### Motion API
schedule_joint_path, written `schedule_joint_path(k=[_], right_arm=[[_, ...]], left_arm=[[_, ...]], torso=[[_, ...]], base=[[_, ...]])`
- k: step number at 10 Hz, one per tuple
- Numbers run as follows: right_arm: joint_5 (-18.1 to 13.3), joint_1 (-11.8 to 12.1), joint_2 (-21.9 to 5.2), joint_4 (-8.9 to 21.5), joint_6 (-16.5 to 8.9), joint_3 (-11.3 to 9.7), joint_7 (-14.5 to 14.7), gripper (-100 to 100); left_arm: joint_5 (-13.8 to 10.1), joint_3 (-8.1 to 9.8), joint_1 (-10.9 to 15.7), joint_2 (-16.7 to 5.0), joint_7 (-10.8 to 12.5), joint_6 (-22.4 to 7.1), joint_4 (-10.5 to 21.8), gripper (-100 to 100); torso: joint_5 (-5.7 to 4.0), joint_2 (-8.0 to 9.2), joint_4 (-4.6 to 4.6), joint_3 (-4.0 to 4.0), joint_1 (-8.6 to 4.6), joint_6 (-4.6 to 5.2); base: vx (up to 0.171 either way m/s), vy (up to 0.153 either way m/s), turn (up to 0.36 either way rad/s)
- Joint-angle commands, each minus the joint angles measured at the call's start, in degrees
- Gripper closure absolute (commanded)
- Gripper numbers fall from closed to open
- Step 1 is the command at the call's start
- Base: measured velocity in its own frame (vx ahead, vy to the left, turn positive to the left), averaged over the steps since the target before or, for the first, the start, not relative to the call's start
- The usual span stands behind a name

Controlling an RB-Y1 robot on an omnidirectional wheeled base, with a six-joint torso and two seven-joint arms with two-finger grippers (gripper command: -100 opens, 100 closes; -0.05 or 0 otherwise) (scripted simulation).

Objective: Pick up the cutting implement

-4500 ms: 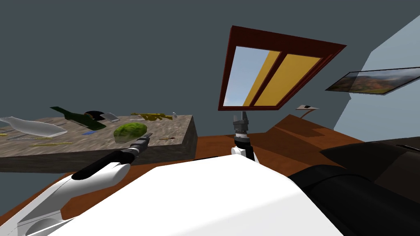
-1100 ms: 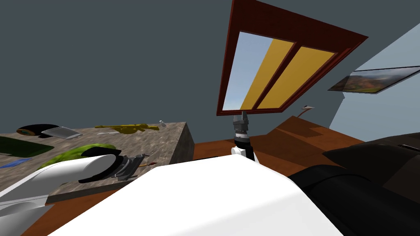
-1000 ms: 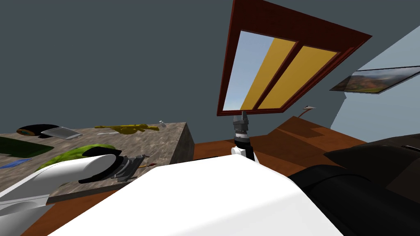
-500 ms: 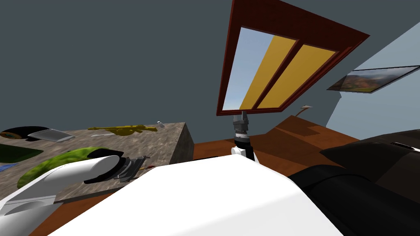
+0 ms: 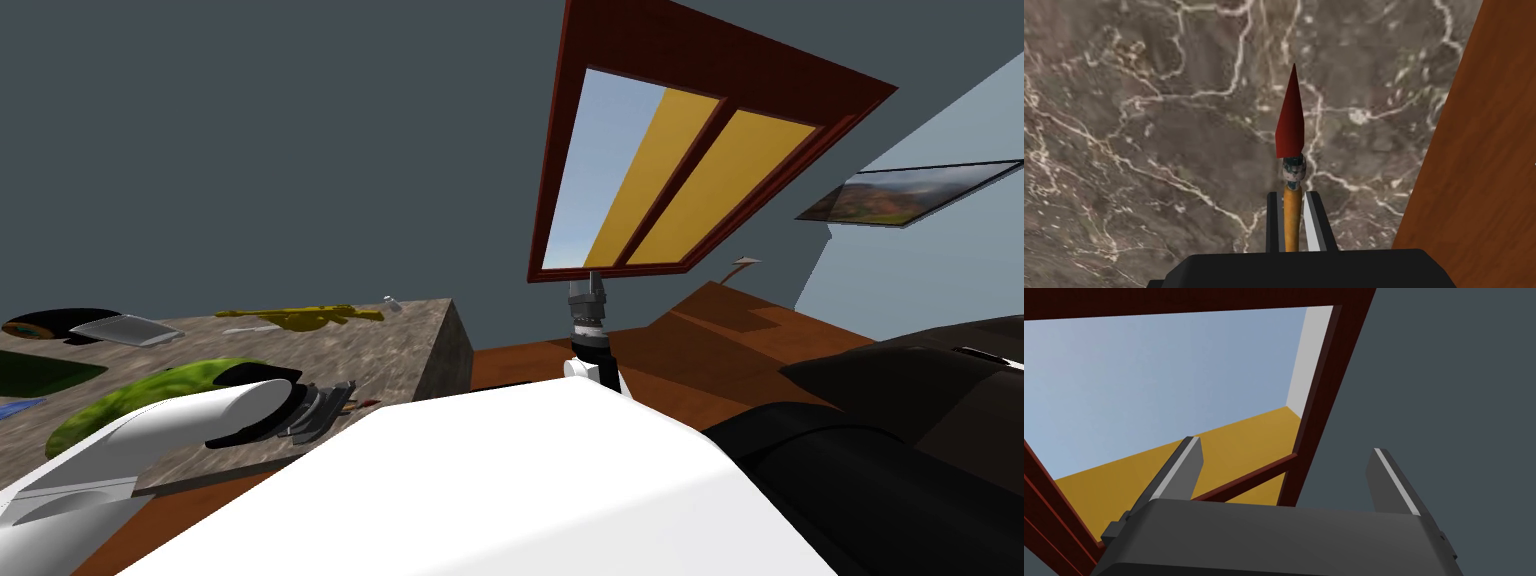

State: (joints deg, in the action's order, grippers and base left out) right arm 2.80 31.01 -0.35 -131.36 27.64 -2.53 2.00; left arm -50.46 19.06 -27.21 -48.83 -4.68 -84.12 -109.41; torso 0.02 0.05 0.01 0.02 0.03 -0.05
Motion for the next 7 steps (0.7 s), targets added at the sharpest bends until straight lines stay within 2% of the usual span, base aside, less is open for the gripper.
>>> schedule_joint_path(k=[1, 2, 3, 5, 6, 7], right_arm=[[0.0, 0.0, 0.0, 0.0, 0.0, 0.0, 0.0, 0], [0.0, 0.0, 0.0, 0.0, 0.0, 0.0, 0.0, 0], [0.0, 0.0, 0.0, 0.0, 0.0, 0.0, 0.0, 0], [0.0, 0.0, 0.0, 0.0, 0.0, 0.0, 0.0, 0], [0.0, 0.0, 0.0, 0.0, 0.0, 0.0, 0.0, 0], [0.0, 0.0, 0.0, 0.0, 0.0, 0.0, 0.0, 0]], left_arm=[[0.0, 0.0, 0.0, 0.0, 0.0, 0.0, 0.0, 100], [0.0, 0.0, 0.0, 0.0, 0.0, 0.0, 0.0, 0], [-0.86, 0.88, -0.35, -0.62, 0.54, -1.21, -1.62, 100], [-1.86, 1.84, -0.65, -1.36, 1.03, -2.58, -3.21, 100], [-1.63, 1.63, -0.59, -1.18, 0.72, -2.05, -2.56, 100], [-1.68, 1.71, -0.63, -1.22, 0.76, -2.18, -2.67, 0]], torso=[[0.0, 0.0, 0.0, 0.0, 0.0, 0.0], [0.0, 0.0, 0.0, 0.0, 0.0, 0.0], [0.0, 0.0, 0.0, 0.0, 0.0, 0.0], [-0.03, -0.01, 0.0, 0.0, -0.04, -0.02], [-0.02, -0.02, 0.0, -0.01, -0.05, -0.01], [0.0, -0.02, -0.01, -0.01, -0.02, 0.0]], base=[[0.0, 0.0, 0.0], [0.0, 0.0, 0.0], [0.007, -0.002, 0.071], [0.013, -0.003, 0.05], [0.006, -0.002, 0.007], [0.0, 0.0, 0.0]])
